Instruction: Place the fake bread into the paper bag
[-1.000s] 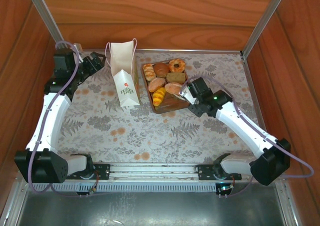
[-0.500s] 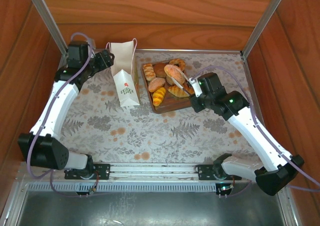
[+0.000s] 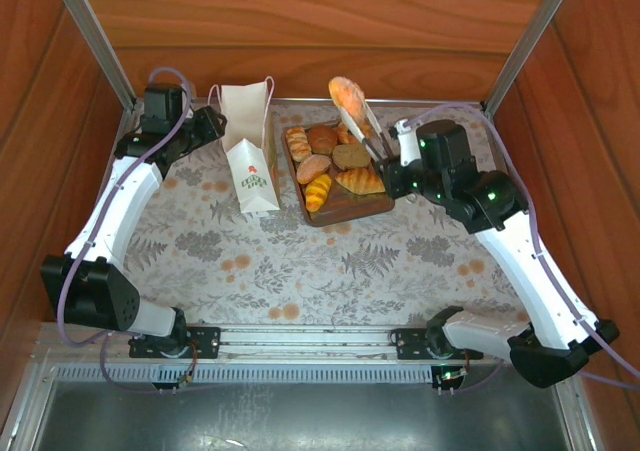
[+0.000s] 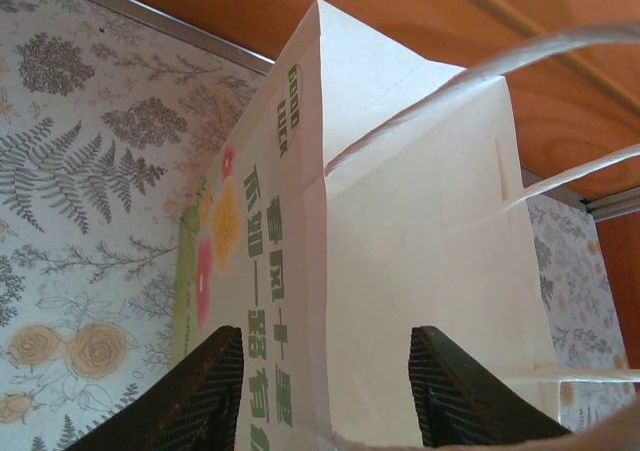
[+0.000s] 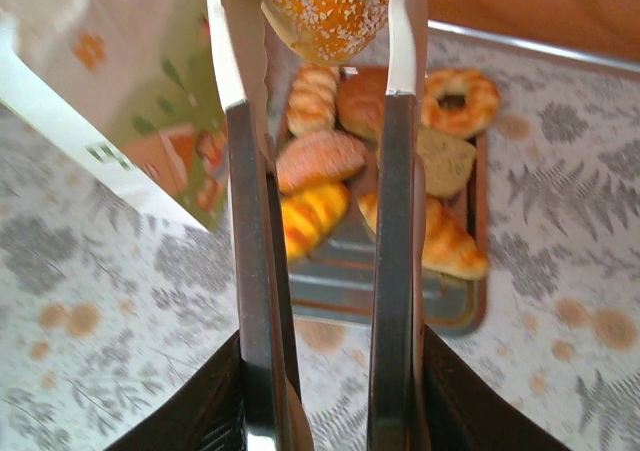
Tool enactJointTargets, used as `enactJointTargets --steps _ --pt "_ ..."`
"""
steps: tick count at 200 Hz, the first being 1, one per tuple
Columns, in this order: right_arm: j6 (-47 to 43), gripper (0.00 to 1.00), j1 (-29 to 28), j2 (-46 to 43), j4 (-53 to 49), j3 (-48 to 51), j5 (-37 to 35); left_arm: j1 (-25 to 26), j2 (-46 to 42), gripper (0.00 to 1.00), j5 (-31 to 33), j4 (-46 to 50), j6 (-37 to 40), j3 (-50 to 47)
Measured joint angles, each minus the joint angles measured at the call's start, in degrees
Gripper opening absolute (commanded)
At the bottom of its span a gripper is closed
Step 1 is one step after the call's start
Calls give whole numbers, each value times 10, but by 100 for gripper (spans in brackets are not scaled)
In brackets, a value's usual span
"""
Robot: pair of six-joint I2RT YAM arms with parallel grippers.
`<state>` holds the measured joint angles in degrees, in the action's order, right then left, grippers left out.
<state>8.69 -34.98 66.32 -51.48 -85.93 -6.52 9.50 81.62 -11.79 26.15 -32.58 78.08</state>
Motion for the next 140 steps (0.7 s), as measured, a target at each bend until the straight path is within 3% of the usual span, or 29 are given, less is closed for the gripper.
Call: enactJointTargets --steps 86,140 --pt "66 27 -103 164 60 -184 64 0 -10 27 0 -20 -17 -25" --pt "138 27 -139 297 117 -274 69 0 -11 25 0 -33 -25 -40"
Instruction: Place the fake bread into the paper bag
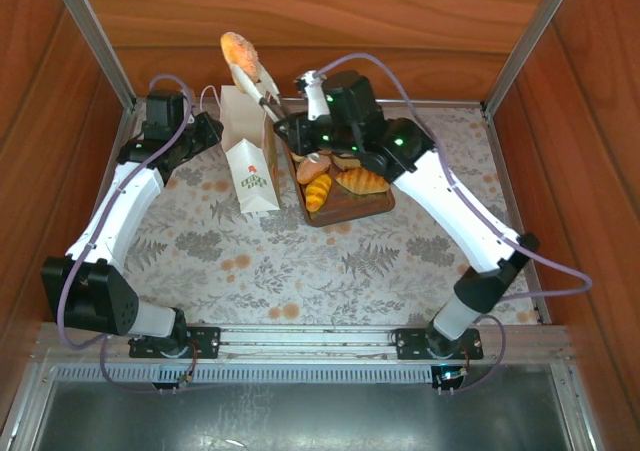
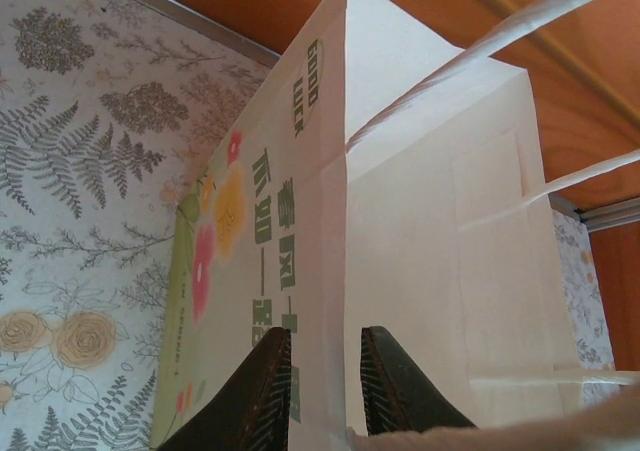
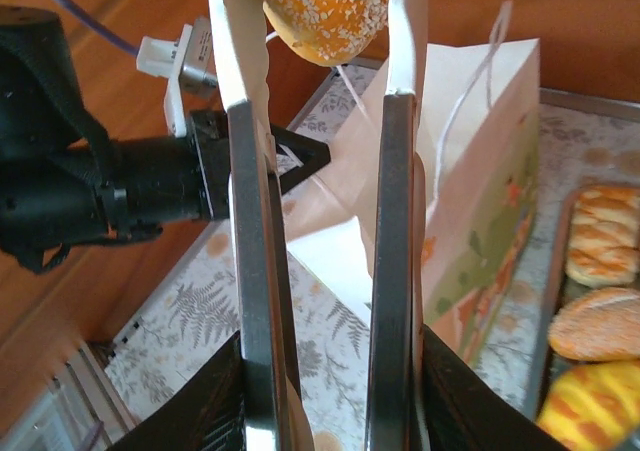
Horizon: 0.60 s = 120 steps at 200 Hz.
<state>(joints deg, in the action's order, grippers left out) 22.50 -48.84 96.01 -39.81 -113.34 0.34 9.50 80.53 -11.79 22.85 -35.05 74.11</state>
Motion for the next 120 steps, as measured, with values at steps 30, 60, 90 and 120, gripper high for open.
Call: enactJointTargets --steps 30,60,90,120 --pt "34 27 -3 61 10 -25 -5 0 -3 25 0 -10 -8 -7" --pt "52 28 -3 94 6 -28 -17 0 -9 24 0 -15 -9 -14" --pt "52 30 -3 127 -24 -63 -26 0 -13 24 0 -20 -10 -18" --pt "43 31 -3 140 -65 -87 -39 0 -15 24 0 -23 -10 -19"
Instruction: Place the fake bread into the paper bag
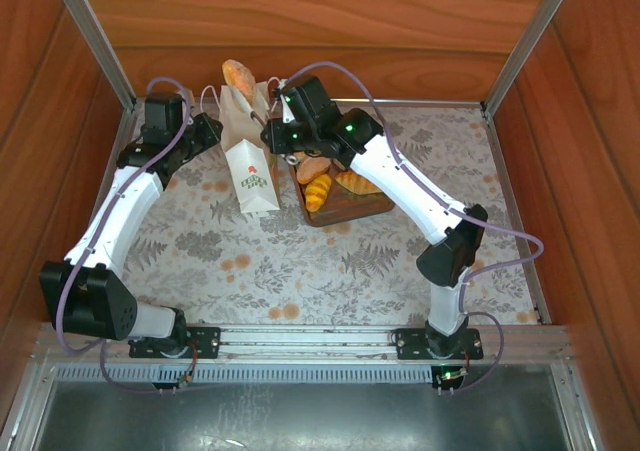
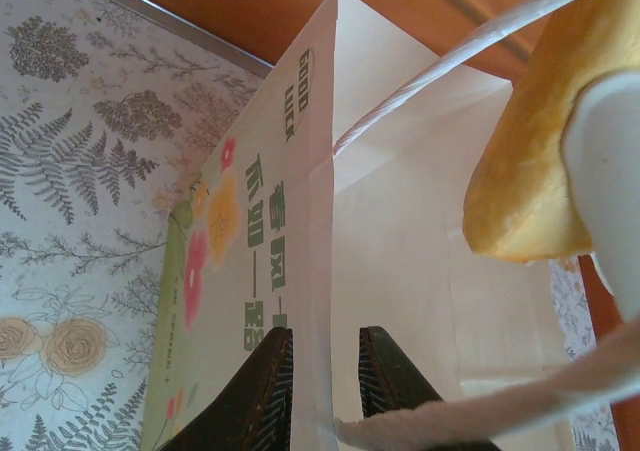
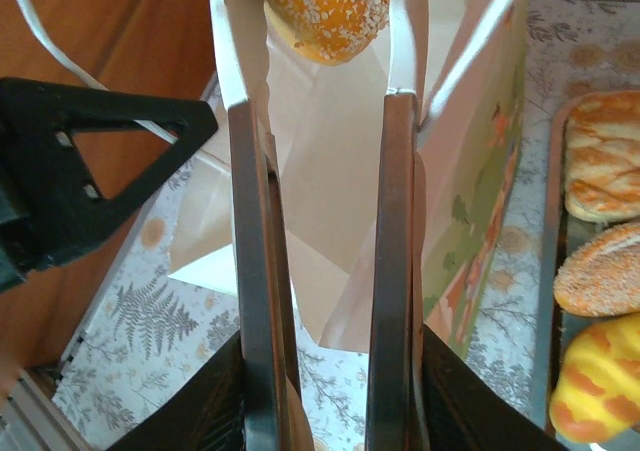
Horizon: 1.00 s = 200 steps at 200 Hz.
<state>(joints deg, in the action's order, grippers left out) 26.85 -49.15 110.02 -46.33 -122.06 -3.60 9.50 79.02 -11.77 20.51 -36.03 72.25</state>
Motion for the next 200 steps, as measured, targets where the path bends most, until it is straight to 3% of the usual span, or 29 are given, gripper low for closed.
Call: enactJointTargets --steps 113,161,200 --pt "-56 57 0 12 -82 -34 -23 0 -1 24 1 -3 0 -1" --pt "-62 57 0 15 -92 -47 -23 0 -1 25 0 -4 0 -1" --pt "-73 57 0 14 -83 -49 -12 0 -1 47 -11 -4 5 -1"
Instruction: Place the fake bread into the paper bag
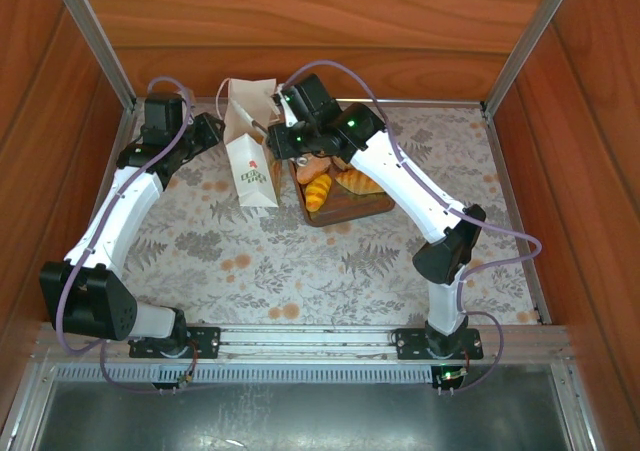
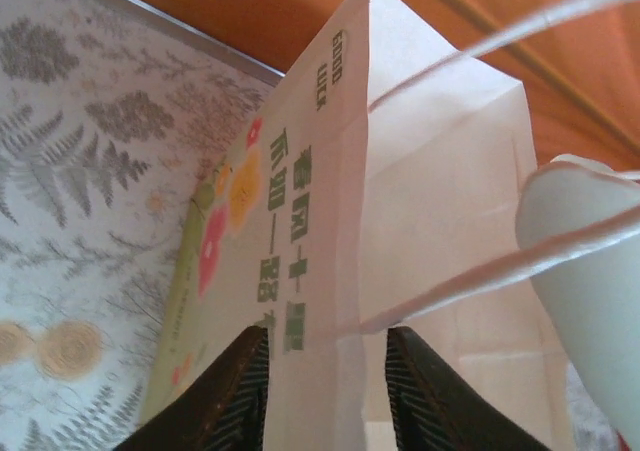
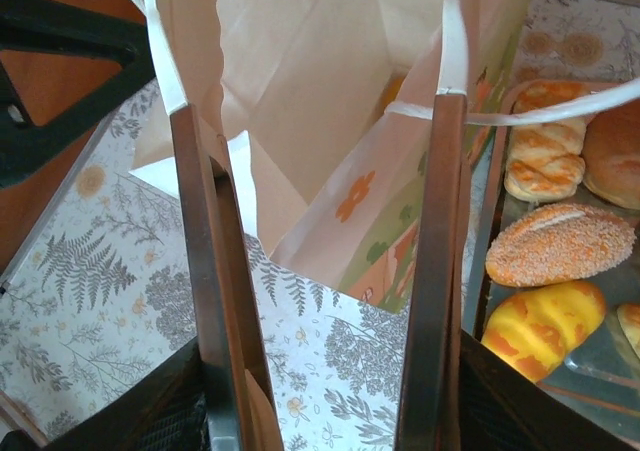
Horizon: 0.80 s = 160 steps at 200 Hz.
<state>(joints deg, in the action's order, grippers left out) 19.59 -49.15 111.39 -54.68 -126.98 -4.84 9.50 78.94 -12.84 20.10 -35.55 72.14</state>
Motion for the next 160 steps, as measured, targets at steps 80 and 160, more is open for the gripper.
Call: enactJointTargets --steps 80,160 --pt "-11 56 25 -118 49 -1 67 -3 -52 72 -10 0 14 0" --pt "-26 56 143 -331 54 238 42 -7 -137 80 28 -16 26 -77"
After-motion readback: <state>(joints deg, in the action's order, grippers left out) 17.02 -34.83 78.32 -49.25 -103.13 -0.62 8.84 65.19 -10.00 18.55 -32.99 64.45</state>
